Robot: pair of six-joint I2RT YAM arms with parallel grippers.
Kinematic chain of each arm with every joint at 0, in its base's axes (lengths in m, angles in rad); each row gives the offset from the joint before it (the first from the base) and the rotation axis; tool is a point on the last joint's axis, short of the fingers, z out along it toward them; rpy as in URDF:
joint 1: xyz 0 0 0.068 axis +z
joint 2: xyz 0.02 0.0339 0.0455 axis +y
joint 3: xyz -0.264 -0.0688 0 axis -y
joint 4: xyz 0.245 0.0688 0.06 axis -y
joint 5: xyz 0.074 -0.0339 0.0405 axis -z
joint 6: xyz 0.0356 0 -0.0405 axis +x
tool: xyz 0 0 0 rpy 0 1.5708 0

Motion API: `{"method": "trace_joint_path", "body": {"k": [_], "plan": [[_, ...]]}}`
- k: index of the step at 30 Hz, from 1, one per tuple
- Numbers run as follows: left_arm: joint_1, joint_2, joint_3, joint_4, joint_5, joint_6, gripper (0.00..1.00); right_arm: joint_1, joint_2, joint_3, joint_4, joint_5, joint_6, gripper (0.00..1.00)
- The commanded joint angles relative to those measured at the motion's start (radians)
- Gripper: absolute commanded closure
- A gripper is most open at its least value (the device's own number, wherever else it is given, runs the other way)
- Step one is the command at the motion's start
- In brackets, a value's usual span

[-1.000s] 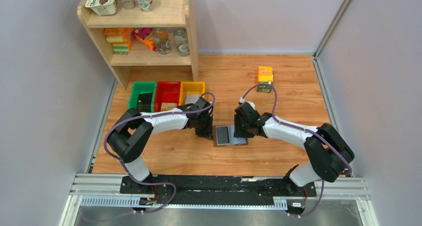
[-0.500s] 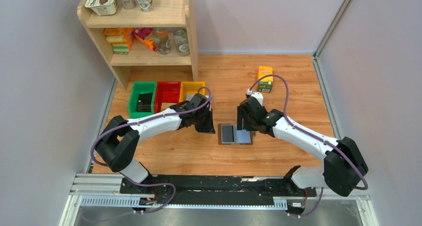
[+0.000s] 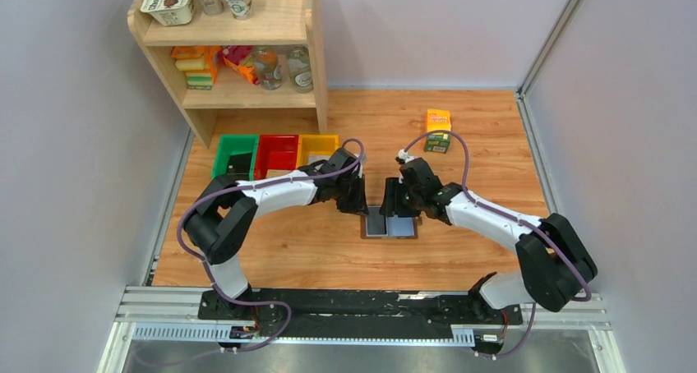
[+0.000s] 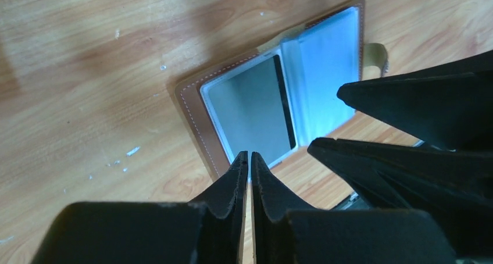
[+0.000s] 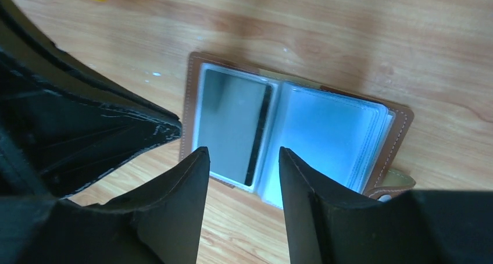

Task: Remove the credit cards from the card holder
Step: Remove the credit card from the card holder.

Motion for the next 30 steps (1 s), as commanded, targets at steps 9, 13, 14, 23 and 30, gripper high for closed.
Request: {"method": "trace_joint_path", "body": {"k": [9, 13, 14, 23, 30], "plan": [[-0.008, 0.111, 0.009, 0.008, 0.001, 0.008, 0.92, -0.108, 0.126, -0.124, 0.272, -0.319, 0.056, 0.52], [-0.006, 0.116, -0.022, 0.014, -0.007, -0.004, 0.92, -0.108, 0.151, -0.124, 0.286, -0.336, 0.057, 0.54], [-0.006, 0.112, -0.024, 0.012, -0.007, -0.006, 0.93, -0.109, 0.155, -0.123, 0.286, -0.335, 0.059, 0.54], [-0.008, 0.094, -0.071, -0.002, -0.030, -0.016, 0.94, -0.106, 0.055, -0.086, 0.152, -0.183, 0.060, 0.51], [-0.008, 0.089, -0.070, -0.005, -0.033, -0.016, 0.95, -0.108, -0.029, -0.083, 0.186, -0.228, 0.036, 0.50]]}}
